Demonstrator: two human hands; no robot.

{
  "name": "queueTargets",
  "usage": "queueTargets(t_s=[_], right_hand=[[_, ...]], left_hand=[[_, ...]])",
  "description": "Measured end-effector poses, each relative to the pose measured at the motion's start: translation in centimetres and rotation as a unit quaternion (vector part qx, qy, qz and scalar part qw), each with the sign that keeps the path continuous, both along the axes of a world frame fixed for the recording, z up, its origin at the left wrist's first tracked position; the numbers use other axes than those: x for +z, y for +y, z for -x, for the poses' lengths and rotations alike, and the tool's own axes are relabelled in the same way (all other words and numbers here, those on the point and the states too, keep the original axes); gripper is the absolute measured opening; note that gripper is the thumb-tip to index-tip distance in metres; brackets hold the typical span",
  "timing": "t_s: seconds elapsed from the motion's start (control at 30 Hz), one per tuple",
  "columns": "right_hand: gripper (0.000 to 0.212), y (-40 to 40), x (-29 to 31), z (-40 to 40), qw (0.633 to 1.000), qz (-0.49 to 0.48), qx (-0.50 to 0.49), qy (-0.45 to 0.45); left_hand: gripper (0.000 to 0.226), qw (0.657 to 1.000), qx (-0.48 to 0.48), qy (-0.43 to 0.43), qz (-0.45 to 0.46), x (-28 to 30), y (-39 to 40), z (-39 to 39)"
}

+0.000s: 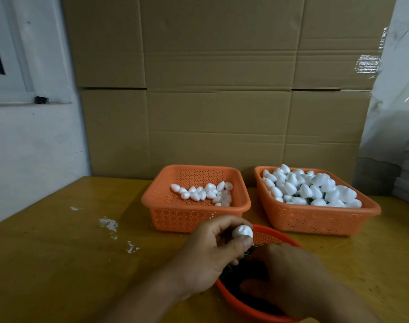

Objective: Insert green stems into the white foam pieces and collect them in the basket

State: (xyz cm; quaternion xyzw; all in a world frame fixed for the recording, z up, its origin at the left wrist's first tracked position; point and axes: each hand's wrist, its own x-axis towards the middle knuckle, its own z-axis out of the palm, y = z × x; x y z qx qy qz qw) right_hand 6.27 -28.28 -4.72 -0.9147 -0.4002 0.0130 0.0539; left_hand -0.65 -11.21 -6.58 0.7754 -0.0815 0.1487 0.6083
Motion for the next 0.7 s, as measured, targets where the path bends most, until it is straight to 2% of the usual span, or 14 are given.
queueTargets(t_s=[0.1,0.27,0.47,0.7], right_hand=[[0.048,0.6,-0.3,0.0,1.000,0.017,0.011,0.006],[0.032,1.4,-0.7,-0.1,1.000,0.015,-0.001,0.004],[0.018,1.3,-0.5,-0.3,1.000,-0.012,-0.008,0.020],[0.015,0.6,0.1,-0.4,0.992,-0.114,-0.041,0.021]], left_hand=[[0.023,0.999,0.025,-0.014,0.014,-0.1,0.1,0.0],[0.017,0.994,0.029,-0.026,0.099,0.4,-0.2,0.1],[0.021,0.977,-0.017,0.028,0.211,0.8,-0.1,0.4],[0.027,0.959,-0.048,0.064,0.273,1.0,0.4,0.4]])
